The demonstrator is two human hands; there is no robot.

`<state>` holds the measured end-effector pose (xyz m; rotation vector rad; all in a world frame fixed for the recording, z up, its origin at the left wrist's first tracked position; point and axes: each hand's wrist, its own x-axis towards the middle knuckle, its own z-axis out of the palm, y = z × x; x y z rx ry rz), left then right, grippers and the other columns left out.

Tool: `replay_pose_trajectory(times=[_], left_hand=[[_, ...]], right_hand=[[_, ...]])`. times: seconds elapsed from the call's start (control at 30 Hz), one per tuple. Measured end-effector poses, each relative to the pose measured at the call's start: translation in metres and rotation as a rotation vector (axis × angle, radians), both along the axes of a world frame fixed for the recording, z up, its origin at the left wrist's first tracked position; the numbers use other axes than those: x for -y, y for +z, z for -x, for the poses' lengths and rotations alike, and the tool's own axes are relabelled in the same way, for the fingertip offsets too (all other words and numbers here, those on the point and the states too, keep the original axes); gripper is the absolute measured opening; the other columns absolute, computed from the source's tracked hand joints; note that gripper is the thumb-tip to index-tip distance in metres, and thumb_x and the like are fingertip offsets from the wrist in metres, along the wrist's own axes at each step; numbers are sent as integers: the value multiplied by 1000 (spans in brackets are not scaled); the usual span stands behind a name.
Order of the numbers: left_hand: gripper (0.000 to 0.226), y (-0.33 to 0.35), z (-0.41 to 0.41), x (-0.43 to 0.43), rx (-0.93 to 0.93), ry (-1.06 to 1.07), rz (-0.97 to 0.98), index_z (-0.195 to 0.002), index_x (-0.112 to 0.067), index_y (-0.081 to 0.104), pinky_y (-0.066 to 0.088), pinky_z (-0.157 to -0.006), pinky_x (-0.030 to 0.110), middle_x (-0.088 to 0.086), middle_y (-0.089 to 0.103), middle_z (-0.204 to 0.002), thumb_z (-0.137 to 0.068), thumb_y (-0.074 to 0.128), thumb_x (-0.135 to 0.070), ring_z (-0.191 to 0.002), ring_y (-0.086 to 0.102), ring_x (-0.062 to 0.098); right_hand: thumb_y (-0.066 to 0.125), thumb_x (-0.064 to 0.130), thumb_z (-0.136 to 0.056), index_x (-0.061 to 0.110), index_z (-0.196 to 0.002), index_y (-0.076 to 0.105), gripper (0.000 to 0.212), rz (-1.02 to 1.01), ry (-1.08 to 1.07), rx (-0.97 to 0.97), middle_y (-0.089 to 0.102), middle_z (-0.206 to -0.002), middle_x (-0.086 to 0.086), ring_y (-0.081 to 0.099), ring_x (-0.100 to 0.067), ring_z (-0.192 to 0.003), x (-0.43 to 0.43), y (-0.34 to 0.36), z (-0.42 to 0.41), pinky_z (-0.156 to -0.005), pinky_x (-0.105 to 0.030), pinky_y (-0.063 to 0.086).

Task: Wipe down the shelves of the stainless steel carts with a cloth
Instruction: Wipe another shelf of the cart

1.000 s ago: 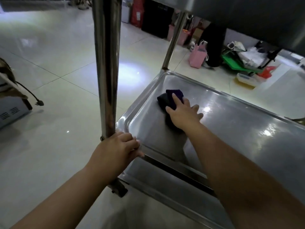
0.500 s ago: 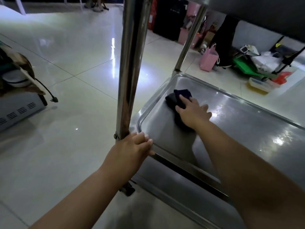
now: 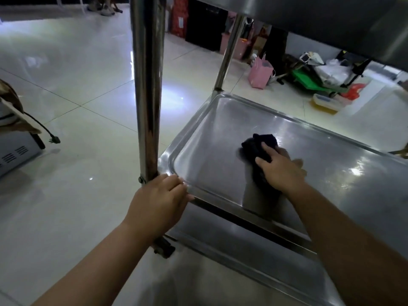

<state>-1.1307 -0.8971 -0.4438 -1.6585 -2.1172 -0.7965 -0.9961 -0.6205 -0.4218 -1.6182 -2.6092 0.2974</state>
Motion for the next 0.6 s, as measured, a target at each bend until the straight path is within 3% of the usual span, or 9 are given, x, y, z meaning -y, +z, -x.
replay_pose_trajectory(times=[0.07,0.17,0.23,0.3,0.37,0.5,0.6], left_hand=[[27,6,-2,-3,30,-8,43,-74,-16,74,51,-59,23,-3,71,-79,-79,61,-39,-70,67,14],[23,11,-10,-13,98,-57,59,-76,-18,75,54,-61,23,-6,71,-82,-78,67,-40,-72,66,10],[25,12,-16,-19,89,-71,72,-75,-18,74,56,-55,27,-5,70,-76,-81,67,-41,-68,66,11],[27,10,-19,-23,58,-83,86,-75,-19,74,55,-51,30,-5,70,-74,-81,65,-44,-66,65,12],[38,9,-21,-25,78,-63,96,-77,-22,73,54,-50,32,-5,70,-76,-83,54,-54,-67,64,13],[52,4,-33,-31,55,-5,138,-85,-31,72,50,-48,29,-10,64,-79,-80,37,-70,-70,58,12],[54,1,-37,-33,47,47,159,-87,-33,72,46,-44,26,-10,59,-79,-78,37,-73,-72,54,12]], right_hand=[[31,62,-88,55,-140,15,55,-46,34,9,16,-155,9,24,-39,-127,26,-5,13,-99,-50,24],[27,69,-82,61,-137,9,58,-99,358,-63,20,-152,13,27,-31,-120,74,-17,16,-95,-45,27],[26,72,-77,69,-131,7,57,-40,590,-120,22,-149,20,27,-22,-114,83,-19,-2,-89,-38,26],[35,71,-77,73,-127,15,54,66,643,-170,24,-148,24,31,-20,-118,59,-11,-24,-93,-38,28],[44,66,-82,68,-129,23,51,67,446,-152,26,-149,19,35,-27,-124,14,-6,-46,-103,-45,29],[39,60,-89,56,-139,22,54,29,-229,-47,19,-153,10,26,-37,-126,-31,4,-55,-100,-48,24],[36,58,-89,52,-141,18,56,14,-136,-23,16,-153,7,22,-39,-126,-2,6,-29,-99,-50,23]])
